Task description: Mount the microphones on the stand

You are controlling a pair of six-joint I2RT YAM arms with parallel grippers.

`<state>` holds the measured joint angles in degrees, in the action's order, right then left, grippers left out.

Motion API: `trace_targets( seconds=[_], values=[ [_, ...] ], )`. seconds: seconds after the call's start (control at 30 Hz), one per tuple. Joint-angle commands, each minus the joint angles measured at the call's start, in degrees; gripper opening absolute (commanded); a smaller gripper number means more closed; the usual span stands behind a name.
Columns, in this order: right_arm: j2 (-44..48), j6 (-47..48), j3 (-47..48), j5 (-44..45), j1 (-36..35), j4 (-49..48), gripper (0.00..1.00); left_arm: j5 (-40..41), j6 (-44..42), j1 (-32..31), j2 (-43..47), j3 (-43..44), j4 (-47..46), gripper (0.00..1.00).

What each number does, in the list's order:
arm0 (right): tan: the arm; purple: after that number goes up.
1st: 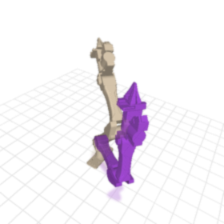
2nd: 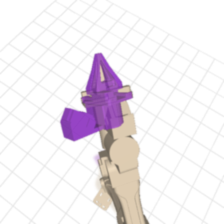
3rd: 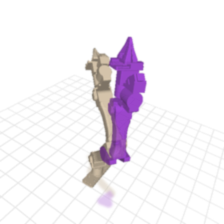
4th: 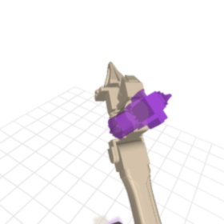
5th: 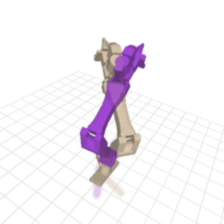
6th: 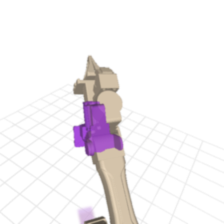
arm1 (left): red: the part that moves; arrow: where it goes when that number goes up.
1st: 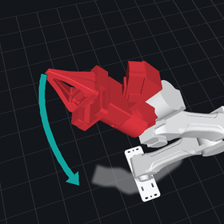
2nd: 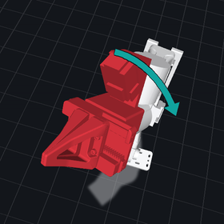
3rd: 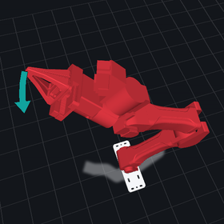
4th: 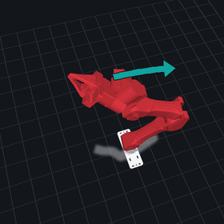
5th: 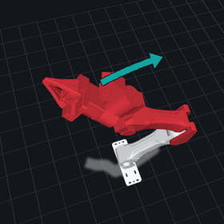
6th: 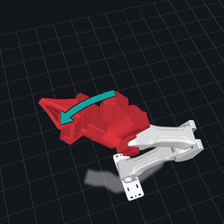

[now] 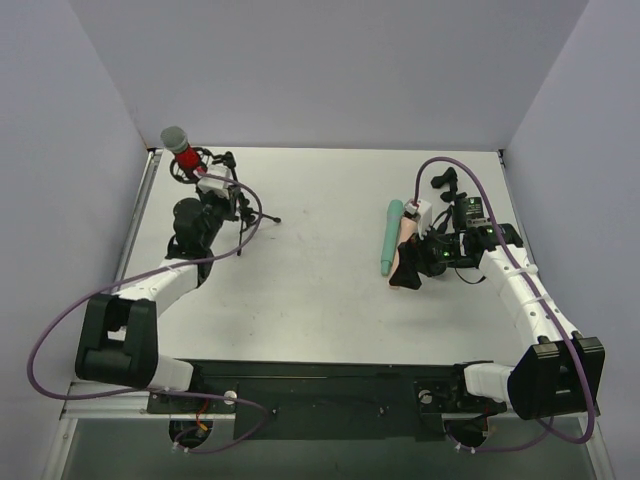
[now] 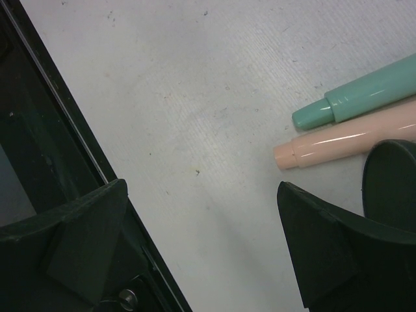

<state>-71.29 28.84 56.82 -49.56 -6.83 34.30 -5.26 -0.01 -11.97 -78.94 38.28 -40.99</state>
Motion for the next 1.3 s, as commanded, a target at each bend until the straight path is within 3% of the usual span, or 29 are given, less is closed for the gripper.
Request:
trace_targets(
  seconds=[0.0,0.33,0.63,0.97,1.27],
  values=[
    [-0.43,1.66,2.33,-2.03,-0.29,1.82,0.93,-7.05,-2.71,5.27,-4.19,10.22,-6.47,0.00],
    [-1.66,2.62,2.86,-1.77,-0.46,2.87,0.93,-9.60,-2.19,11.70,-19.31,18.31,-12.88,0.00],
    [-2.98,4.21,3.39,-1.15,-0.64,4.54,0.93,-9.77,-4.29,11.70,-21.61,20.87,-10.08,0.00],
    [-2.98,4.73,3.65,-1.24,-0.73,5.25,0.93,-9.60,-4.03,11.62,-17.92,19.64,-6.56,0.47],
    [-2.45,5.09,3.83,-1.33,-0.73,5.77,0.93,-7.84,-2.98,11.70,-13.80,18.32,-2.87,0.59]
  ],
)
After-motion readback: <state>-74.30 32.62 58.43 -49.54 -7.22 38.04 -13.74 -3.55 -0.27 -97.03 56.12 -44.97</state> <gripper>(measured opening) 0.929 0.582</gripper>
